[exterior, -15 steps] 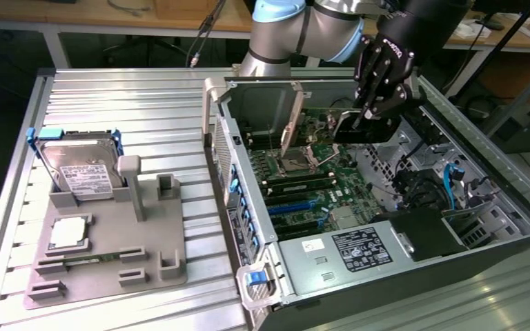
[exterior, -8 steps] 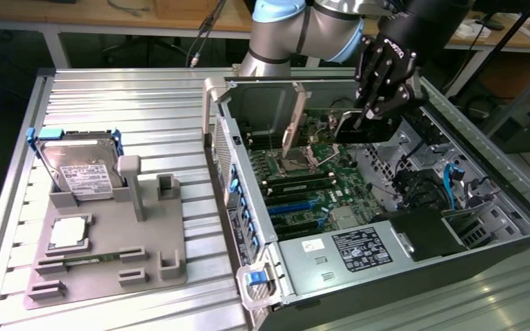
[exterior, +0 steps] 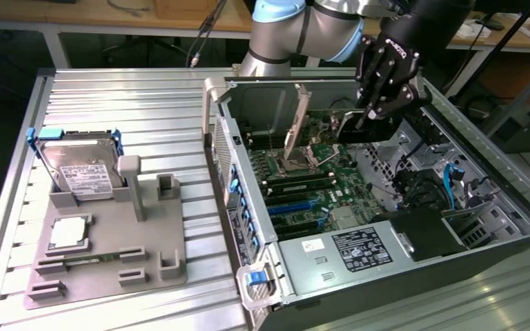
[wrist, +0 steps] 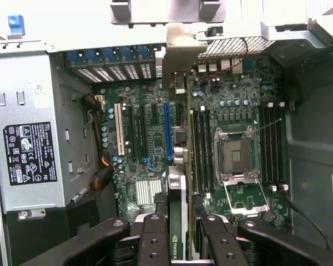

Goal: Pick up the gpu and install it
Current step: 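Insert the gpu into the slot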

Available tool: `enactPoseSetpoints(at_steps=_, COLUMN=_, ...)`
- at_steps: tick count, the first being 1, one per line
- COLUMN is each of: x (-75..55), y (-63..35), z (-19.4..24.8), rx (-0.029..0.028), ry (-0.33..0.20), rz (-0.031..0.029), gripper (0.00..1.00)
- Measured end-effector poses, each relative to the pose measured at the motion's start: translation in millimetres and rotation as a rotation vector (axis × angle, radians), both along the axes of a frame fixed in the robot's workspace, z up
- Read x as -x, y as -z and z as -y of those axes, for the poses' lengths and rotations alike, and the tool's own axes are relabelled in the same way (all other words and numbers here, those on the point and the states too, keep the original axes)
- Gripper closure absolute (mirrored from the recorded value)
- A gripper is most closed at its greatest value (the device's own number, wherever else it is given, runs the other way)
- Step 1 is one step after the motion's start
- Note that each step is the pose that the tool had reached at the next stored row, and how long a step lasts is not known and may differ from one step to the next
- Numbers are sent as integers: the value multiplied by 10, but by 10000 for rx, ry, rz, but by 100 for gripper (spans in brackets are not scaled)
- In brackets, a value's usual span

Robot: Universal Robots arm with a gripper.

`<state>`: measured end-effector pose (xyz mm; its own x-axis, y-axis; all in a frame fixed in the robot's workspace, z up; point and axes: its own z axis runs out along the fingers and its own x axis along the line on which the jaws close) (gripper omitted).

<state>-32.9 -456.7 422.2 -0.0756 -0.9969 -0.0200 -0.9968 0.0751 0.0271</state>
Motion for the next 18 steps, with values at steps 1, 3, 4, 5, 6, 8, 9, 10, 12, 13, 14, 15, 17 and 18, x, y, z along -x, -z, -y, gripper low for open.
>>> enactPoseSetpoints(at_steps=1, x=-6, y=0, z=0, rx=1, ry=-128, rz=0, gripper=73)
enactPoseSetpoints(at_steps=3, x=-23, y=0, z=0, rx=1, ry=-435, rz=0, gripper=73)
enactPoseSetpoints(at_steps=4, x=-26, y=0, z=0, rx=0, ry=-490, rz=0, gripper=73)
enactPoseSetpoints(at_steps=5, x=-28, y=0, z=0, rx=1, ry=-538, rz=0, gripper=73)
enactPoseSetpoints(at_steps=6, x=-30, y=0, z=0, rx=0, ry=-562, rz=0, gripper=73)
enactPoseSetpoints(at_steps=8, x=-37, y=0, z=0, rx=0, ry=-703, rz=0, gripper=73)
enactPoseSetpoints(at_steps=9, x=-52, y=0, z=0, rx=0, ry=-871, rz=0, gripper=73)
enactPoseSetpoints(at_steps=10, x=-56, y=0, z=0, rx=1, ry=-958, rz=0, gripper=73)
enactPoseSetpoints(at_steps=12, x=-57, y=76, z=0, rx=0, ry=-959, rz=0, gripper=73)
enactPoseSetpoints(at_steps=13, x=-57, y=112, z=0, rx=2, ry=-959, rz=-1, gripper=73)
enactPoseSetpoints(at_steps=14, x=-57, y=113, z=0, rx=2, ry=-959, rz=-1, gripper=73)
enactPoseSetpoints(at_steps=15, x=-57, y=113, z=0, rx=2, ry=-959, rz=-1, gripper=73)
enactPoseSetpoints(at_steps=17, x=-57, y=114, z=0, rx=2, ry=-959, rz=-1, gripper=73)
enactPoseSetpoints(at_steps=18, x=-57, y=114, z=0, rx=1, ry=-959, rz=0, gripper=73)
